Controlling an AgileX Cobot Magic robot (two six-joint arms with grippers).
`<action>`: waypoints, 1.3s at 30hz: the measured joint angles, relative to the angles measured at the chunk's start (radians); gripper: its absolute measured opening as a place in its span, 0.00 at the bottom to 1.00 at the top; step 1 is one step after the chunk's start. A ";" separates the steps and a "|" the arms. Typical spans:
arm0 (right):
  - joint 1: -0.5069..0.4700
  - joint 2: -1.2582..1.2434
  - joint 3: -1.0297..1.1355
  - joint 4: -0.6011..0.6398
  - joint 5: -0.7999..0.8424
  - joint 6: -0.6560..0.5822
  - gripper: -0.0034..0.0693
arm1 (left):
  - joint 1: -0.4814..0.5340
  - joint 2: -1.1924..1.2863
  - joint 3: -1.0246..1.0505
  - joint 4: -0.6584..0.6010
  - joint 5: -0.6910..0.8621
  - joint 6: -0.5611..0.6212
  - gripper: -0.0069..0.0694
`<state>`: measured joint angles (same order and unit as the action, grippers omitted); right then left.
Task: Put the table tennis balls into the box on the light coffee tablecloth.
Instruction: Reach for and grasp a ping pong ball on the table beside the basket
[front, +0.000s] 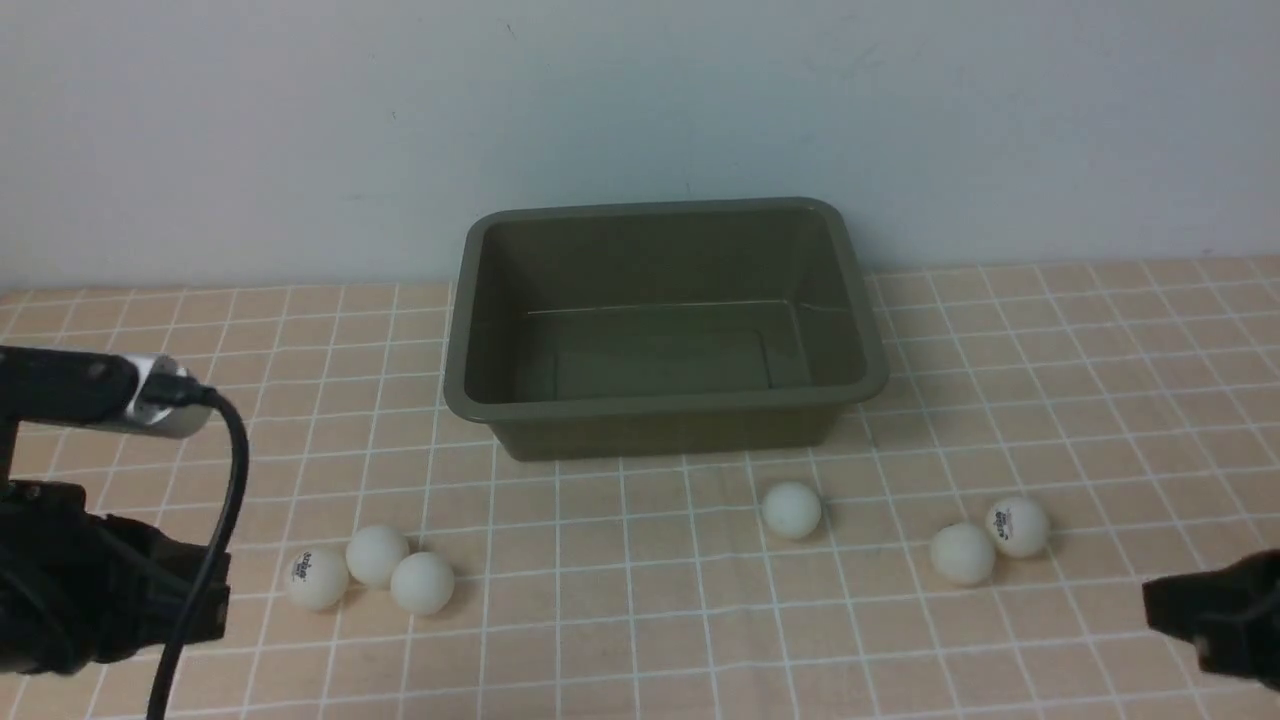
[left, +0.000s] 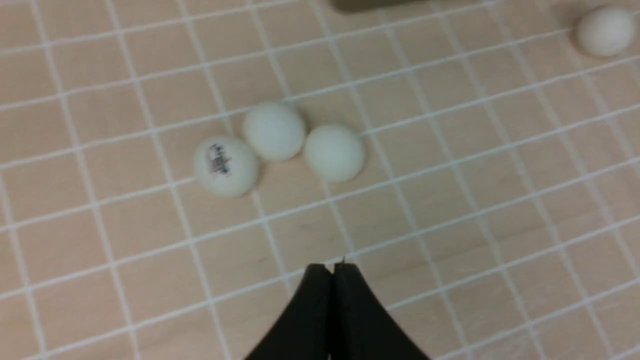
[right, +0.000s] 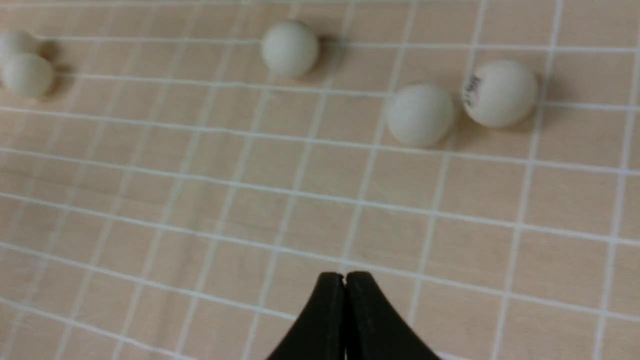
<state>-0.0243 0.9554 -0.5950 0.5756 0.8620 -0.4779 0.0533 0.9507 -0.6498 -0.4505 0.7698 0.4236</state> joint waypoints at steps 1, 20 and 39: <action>0.000 0.050 -0.034 -0.047 -0.010 0.032 0.03 | 0.000 0.037 -0.027 0.059 0.007 -0.043 0.00; 0.000 0.578 -0.464 -0.195 0.043 0.192 0.03 | 0.000 0.413 -0.174 0.203 0.002 -0.141 0.04; 0.000 0.651 -0.514 -0.186 0.101 0.192 0.03 | 0.000 0.526 -0.208 -0.066 -0.128 0.480 0.75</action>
<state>-0.0243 1.6065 -1.1088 0.3900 0.9625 -0.2857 0.0533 1.4764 -0.8582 -0.5164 0.6421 0.9036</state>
